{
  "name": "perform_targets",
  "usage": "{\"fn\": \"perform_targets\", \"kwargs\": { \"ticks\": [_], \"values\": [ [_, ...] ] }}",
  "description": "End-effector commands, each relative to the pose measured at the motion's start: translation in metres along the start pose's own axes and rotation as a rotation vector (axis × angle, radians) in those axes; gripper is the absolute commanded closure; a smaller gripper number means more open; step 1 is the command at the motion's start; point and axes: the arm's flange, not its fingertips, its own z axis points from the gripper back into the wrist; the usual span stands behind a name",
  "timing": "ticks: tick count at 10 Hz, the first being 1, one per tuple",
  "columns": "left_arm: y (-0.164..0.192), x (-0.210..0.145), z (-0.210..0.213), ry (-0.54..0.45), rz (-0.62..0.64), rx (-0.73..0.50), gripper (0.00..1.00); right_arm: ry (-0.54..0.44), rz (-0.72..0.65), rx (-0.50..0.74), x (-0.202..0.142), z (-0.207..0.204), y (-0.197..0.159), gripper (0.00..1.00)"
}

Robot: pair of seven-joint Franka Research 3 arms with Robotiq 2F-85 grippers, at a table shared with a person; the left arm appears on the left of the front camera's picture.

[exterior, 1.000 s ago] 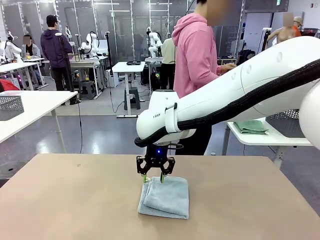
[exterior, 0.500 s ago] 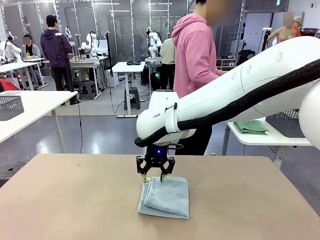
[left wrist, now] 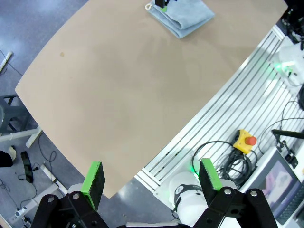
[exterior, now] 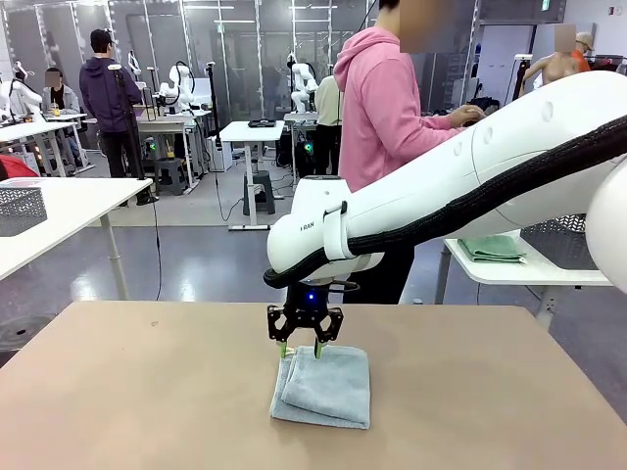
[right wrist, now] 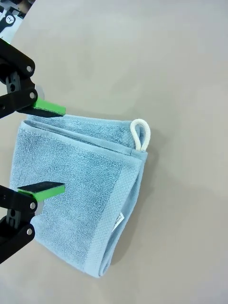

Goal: Fold the towels and place them in the basket.
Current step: Place the folded Towel with hook on the right side of the table.

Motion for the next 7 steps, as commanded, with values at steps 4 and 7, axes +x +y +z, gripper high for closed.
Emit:
{"fn": "perform_targets", "kwargs": {
  "ticks": [4,7],
  "values": [
    [0.001,0.001,0.001,0.000,0.000,0.002,0.00,0.000,-0.005,0.001,0.001,0.000,0.000,0.31],
    [0.001,0.001,0.001,0.000,0.000,0.002,0.00,-0.076,-0.058,0.098,-0.049,0.040,-0.028,0.31]
  ]
}}
